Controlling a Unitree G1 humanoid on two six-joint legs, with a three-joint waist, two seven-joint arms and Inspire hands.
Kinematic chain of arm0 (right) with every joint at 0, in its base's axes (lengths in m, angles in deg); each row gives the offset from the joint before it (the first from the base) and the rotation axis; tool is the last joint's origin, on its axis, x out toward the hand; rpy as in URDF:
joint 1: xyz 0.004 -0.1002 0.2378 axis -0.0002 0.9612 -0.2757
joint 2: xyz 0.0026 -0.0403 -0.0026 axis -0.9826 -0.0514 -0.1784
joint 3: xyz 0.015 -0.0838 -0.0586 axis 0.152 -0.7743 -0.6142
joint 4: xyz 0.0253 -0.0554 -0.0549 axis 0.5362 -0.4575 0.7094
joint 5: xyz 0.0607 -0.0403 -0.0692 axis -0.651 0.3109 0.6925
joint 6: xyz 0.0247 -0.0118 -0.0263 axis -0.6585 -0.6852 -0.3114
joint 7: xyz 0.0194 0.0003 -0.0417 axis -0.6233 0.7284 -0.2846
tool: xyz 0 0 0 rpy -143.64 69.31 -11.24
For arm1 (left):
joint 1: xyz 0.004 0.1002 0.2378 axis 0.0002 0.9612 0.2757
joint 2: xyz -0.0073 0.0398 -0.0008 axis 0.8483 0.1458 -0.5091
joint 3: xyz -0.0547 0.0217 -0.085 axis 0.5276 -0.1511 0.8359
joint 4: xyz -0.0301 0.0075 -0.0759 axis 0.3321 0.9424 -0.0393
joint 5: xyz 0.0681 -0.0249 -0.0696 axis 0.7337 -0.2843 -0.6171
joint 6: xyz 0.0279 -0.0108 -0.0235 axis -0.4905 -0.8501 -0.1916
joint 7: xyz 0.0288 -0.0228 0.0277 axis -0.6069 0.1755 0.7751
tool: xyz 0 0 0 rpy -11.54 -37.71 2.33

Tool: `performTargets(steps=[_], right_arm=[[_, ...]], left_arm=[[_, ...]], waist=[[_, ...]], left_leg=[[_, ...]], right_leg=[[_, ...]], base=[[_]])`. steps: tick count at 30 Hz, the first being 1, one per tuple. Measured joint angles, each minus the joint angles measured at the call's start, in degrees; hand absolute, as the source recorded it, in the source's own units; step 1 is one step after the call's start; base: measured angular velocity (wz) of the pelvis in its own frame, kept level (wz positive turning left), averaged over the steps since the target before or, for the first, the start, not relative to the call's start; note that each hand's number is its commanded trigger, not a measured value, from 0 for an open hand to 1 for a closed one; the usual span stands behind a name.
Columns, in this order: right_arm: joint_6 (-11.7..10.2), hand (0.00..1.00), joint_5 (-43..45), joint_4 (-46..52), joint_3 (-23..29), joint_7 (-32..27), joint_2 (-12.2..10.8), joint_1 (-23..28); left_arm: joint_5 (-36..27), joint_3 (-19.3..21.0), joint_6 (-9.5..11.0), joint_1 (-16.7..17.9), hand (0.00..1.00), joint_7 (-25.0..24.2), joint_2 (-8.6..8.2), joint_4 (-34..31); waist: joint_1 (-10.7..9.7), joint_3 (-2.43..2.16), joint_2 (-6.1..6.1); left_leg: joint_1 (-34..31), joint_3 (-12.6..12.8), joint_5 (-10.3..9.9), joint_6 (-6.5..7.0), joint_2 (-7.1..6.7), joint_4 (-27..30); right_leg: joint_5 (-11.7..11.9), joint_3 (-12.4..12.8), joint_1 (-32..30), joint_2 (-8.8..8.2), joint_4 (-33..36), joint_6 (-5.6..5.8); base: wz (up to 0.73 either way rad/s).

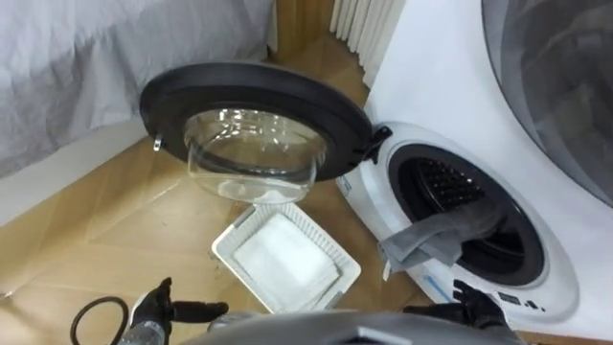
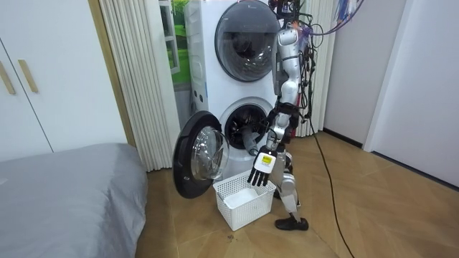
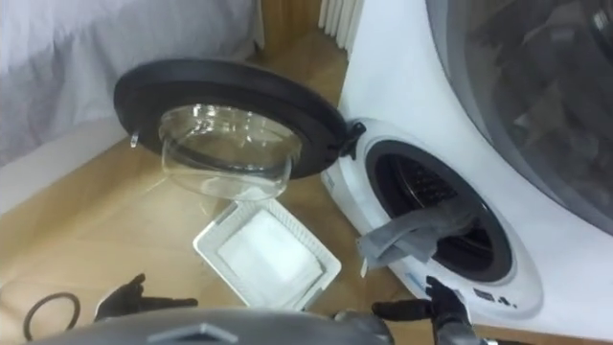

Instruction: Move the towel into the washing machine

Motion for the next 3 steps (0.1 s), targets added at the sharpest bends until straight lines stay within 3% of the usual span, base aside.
performTargets(steps=[3], right_arm=[[1.1, 0.0, 0.0, -0.1, 0.0, 0.6, 0.0, 0.0]], left_arm=[[0.3, 0.6, -1.3, -0.1, 0.0, -0.1, -0.07, 0.0]], waist=[[-0.2, 0.01, 0.08]], left_leg=[[0.7, 0.0, 0.0, -0.05, 0.0, 0.0]], right_leg=[[0.0, 0.1, 0.6, 0.01, 0.1, 0.0]], base=[[0.0]])
